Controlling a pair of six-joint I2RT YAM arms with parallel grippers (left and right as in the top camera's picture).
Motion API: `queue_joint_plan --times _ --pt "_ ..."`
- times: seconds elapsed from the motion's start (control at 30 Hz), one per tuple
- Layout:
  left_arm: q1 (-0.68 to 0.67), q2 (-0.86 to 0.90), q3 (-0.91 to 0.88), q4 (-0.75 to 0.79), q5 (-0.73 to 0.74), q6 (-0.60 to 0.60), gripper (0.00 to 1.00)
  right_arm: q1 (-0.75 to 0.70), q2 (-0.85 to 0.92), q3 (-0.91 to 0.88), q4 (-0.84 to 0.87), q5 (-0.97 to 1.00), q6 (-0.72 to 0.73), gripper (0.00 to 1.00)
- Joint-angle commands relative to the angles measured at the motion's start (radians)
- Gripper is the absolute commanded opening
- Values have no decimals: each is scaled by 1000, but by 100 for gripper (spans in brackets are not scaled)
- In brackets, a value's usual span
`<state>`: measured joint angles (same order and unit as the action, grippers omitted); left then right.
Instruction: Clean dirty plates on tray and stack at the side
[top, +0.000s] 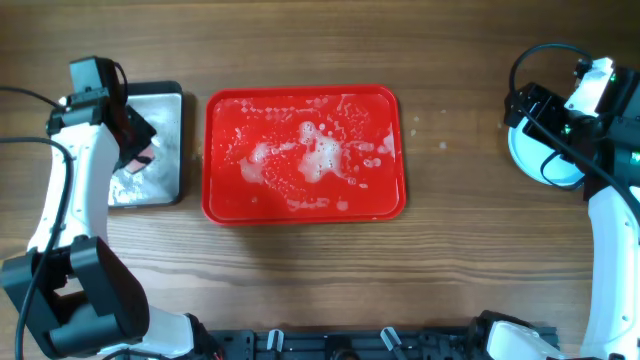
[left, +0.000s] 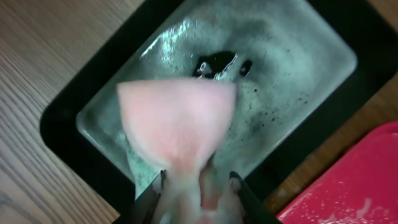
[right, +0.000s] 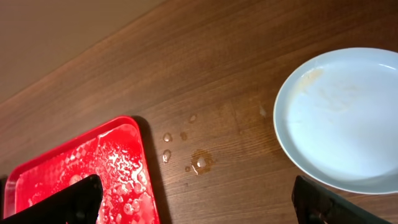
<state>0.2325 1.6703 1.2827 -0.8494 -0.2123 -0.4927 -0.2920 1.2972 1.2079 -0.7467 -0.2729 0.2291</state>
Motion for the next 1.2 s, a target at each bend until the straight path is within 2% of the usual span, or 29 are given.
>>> queue_joint_plan --times 0.0,0.1,0.17,0.2,0.23,0.37,0.53,0.73,0.93,1.07,1.17 --pt "6 2 -7 12 -10 -2 34 3 0 8 -3 -8 -21 98" --pt "6 2 -7 13 -10 -2 47 3 0 8 -9 -8 -46 98" --pt "6 2 -7 20 -10 -2 50 3 0 8 -18 -8 -47 98" --pt "6 2 -7 24 -9 -2 57 3 0 8 -18 -8 -49 98" --pt "6 2 -6 31 -9 -3 100 3 -1 8 -14 -9 -66 98" --pt "6 2 -6 31 -9 -3 100 3 -39 11 -3 -11 -73 98" --pt "6 2 -6 31 -9 -2 100 3 -280 39 5 -29 -124 100" --pt "6 2 -6 31 -9 -2 100 3 -562 39 -180 -75 -121 100" --pt "6 2 -6 31 -9 -2 100 3 -570 38 -298 -60 -126 100" --pt "6 2 -6 31 -9 -2 100 27 -614 -62 -174 -64 -160 100" --pt "6 2 -6 31 -9 -2 100 145 -789 -361 143 -38 -184 100"
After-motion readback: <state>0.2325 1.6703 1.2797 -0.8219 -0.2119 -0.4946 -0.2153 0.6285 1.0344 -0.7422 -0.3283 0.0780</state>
